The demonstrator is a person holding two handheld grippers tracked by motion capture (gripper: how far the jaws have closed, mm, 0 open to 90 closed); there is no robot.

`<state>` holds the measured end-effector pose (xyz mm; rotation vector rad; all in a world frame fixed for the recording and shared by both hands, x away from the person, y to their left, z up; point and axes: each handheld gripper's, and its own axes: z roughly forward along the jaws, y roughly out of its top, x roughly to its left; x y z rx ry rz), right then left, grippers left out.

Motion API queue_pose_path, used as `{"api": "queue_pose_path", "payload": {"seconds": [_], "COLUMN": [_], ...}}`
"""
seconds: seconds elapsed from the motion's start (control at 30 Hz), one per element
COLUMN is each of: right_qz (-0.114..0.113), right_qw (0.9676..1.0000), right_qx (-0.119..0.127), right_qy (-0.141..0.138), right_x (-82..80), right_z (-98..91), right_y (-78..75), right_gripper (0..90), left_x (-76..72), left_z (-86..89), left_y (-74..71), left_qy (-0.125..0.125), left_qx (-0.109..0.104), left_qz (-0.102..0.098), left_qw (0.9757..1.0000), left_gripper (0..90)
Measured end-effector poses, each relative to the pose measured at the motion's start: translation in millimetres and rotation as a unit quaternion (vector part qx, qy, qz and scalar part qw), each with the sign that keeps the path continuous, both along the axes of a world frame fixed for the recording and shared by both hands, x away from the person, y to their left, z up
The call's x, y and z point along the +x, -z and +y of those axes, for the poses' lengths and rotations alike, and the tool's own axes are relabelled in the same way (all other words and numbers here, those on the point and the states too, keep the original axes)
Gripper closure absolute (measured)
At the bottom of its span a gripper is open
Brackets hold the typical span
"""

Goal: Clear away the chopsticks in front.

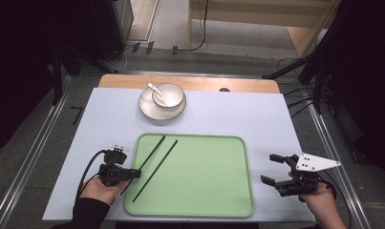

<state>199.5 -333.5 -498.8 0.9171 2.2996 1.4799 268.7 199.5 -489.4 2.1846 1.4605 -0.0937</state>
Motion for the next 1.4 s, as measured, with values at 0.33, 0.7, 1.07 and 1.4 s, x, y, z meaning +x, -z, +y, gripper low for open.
{"api": "queue_pose_path", "payload": {"seconds": [0.33,0.7,1.07,1.4], "right_qz": [0.002,0.001,0.002,0.003], "right_qw": [1.0,1.0,1.0,1.0], "right_qx": [-0.001,-0.002,-0.001,-0.004], "right_qy": [0.0,0.0,0.0,-0.002], "right_x": [0.1,0.6,0.2,1.0], "right_z": [0.3,0.2,-0.1,0.4], "right_y": [0.1,0.4,0.3,0.8], "right_gripper": [16.4,16.5,16.5,16.4], "left_x": [2.6,4.9,6.0,11.0], "left_z": [-14.1,-15.4,-14.0,-11.3], "left_y": [6.9,8.0,8.0,3.7], "left_qy": [0.004,0.0,0.002,0.022], "left_qx": [0.016,0.008,0.003,-0.002], "left_qz": [0.014,0.015,0.015,-0.015], "left_qw": [0.9998,0.9999,0.9999,0.9996], "left_gripper": [85.2,84.4,81.3,74.2]}}
